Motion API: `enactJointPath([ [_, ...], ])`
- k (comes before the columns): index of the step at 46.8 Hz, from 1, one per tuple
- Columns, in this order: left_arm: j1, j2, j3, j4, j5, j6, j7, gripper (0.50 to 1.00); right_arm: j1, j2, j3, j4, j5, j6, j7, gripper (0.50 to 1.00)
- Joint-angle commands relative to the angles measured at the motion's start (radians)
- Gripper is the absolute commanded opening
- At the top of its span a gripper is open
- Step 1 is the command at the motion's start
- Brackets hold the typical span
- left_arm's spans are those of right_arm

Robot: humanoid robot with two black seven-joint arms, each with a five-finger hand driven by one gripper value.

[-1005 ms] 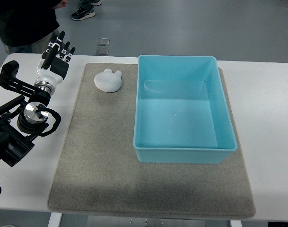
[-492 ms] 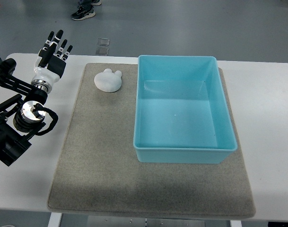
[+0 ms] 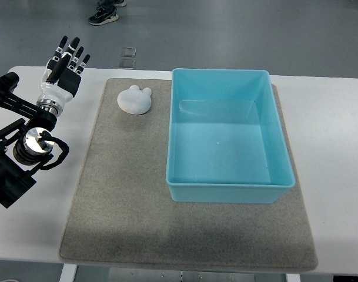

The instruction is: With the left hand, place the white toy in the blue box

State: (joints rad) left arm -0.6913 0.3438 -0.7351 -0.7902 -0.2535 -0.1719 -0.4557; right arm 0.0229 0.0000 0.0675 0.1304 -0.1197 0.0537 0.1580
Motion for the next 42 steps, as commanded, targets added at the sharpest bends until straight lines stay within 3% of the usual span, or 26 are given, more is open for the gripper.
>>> enactJointPath([
  [1,0.002,0.000,0.000,0.003,0.005,-0.032,0.000,1.000,0.000,0.000,0.000,0.000,0.000,0.000,0.000,0.936],
  [20,-0.002,0.001,0.000,0.035,0.007,-0.156,0.000,1.000,0.000,0.000,0.000,0.000,0.000,0.000,0.000,0.936],
  [42,-0.047,0.057,0.008,0.039,0.244,-0.143,0.005,0.996,0.000,0.000,0.000,0.000,0.000,0.000,0.000,0.936],
])
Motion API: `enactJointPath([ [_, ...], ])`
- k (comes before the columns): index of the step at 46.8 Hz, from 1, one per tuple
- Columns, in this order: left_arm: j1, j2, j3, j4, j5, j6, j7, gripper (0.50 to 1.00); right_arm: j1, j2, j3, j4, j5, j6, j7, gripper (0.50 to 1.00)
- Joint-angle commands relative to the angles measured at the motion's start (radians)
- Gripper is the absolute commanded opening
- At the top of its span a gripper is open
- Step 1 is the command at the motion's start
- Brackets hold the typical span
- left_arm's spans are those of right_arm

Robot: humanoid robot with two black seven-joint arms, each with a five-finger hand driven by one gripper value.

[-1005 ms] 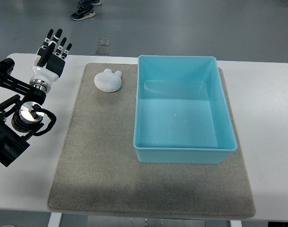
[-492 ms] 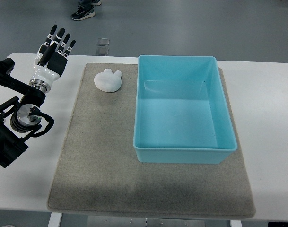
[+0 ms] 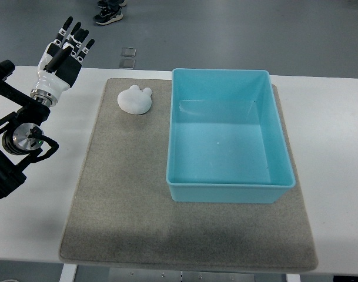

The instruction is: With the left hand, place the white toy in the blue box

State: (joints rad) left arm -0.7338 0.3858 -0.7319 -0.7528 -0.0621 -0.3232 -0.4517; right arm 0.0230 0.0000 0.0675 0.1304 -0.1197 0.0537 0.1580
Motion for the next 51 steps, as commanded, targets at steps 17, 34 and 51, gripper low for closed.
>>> enactJointPath([
  [17,-0.029,0.053,0.011,-0.011,0.829,0.075,0.001,0.988,0.000,0.000,0.000,0.000,0.000,0.000,0.000,0.936],
  [34,-0.072,0.111,0.012,-0.060,1.289,0.226,-0.004,0.994,0.000,0.000,0.000,0.000,0.000,0.000,0.000,0.936],
  [51,-0.068,0.111,0.016,-0.079,1.571,0.276,-0.010,0.984,0.000,0.000,0.000,0.000,0.000,0.000,0.000,0.936],
])
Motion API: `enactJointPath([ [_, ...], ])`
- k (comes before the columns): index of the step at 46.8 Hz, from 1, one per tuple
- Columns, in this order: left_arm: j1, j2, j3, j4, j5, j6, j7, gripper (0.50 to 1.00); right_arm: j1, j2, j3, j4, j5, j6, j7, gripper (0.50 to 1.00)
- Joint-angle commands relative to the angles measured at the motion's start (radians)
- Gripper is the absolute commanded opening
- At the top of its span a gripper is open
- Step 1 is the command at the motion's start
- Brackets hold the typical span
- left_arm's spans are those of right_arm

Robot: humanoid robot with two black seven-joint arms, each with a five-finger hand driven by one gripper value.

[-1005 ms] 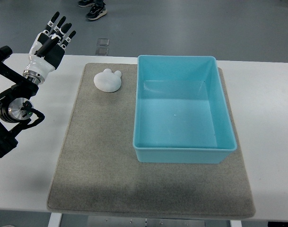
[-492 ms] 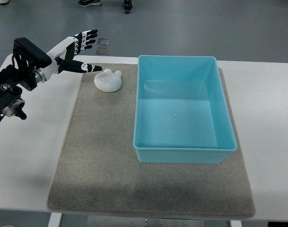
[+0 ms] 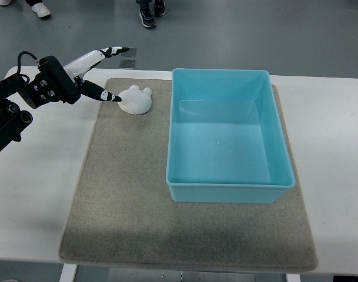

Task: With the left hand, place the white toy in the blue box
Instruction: 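Extend the left hand toward the white rabbit toy, fingers open, then close the left hand's fingers around the white rabbit toy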

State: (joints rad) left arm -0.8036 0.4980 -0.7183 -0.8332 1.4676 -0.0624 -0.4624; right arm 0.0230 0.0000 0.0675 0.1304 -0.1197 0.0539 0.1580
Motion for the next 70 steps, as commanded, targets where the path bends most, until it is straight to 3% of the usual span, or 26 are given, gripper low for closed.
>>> enactJointPath([
  [1,0.001,-0.002,0.002,0.002,0.057,0.019,-0.001,0.981,0.000,0.000,0.000,0.000,0.000,0.000,0.000,0.936],
  [28,0.000,-0.033,0.059,0.014,0.178,0.050,-0.001,0.930,0.000,0.000,0.000,0.000,0.000,0.000,0.000,0.936],
  [43,0.000,-0.094,0.060,0.089,0.208,0.064,-0.001,0.891,0.000,0.000,0.000,0.000,0.000,0.000,0.000,0.936],
  [50,-0.006,-0.122,0.060,0.124,0.215,0.064,-0.001,0.857,0.000,0.000,0.000,0.000,0.000,0.000,0.000,0.936],
  [57,-0.017,-0.124,0.086,0.144,0.214,0.065,0.002,0.780,0.000,0.000,0.000,0.000,0.000,0.000,0.000,0.936],
  [64,-0.029,-0.128,0.140,0.183,0.208,0.136,0.004,0.746,0.000,0.000,0.000,0.000,0.000,0.000,0.000,0.936],
  [70,-0.031,-0.131,0.143,0.189,0.201,0.144,0.004,0.707,0.000,0.000,0.000,0.000,0.000,0.000,0.000,0.936],
])
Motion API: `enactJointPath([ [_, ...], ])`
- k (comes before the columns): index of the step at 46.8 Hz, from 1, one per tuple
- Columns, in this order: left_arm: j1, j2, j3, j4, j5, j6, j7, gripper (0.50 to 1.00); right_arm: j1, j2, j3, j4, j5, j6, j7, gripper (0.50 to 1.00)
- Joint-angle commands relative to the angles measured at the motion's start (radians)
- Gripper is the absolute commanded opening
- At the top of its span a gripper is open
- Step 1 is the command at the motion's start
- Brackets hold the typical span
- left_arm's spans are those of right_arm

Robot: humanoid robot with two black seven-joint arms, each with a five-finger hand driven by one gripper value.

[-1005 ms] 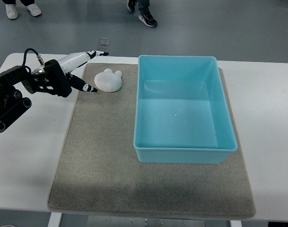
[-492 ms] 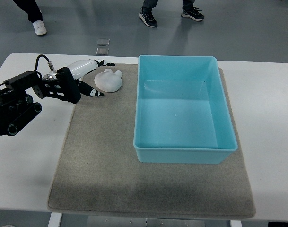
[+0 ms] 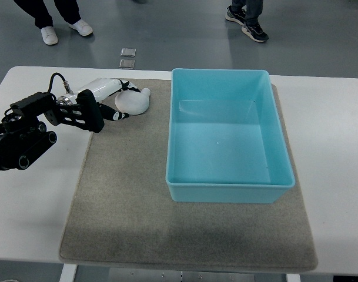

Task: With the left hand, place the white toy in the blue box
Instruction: 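Close the left hand's fingers around the white rabbit toy, then lift the toy with the left hand and carry it over the blue box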

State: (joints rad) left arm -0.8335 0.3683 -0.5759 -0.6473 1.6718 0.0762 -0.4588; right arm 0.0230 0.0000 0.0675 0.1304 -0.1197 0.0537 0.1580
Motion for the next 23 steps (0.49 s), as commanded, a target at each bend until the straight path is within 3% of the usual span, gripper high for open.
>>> enactJointPath([
  [1,-0.001,-0.002,0.001,0.003,-0.004,0.008,0.000,0.701,0.000,0.000,0.000,0.000,0.000,0.000,0.000,0.936],
  [12,-0.003,-0.006,-0.005,0.003,-0.030,0.054,0.003,0.596,0.000,0.000,0.000,0.000,0.000,0.000,0.000,0.936],
  [23,-0.027,0.001,-0.013,-0.002,-0.099,0.105,0.005,0.559,0.000,0.000,0.000,0.000,0.000,0.000,0.000,0.936],
])
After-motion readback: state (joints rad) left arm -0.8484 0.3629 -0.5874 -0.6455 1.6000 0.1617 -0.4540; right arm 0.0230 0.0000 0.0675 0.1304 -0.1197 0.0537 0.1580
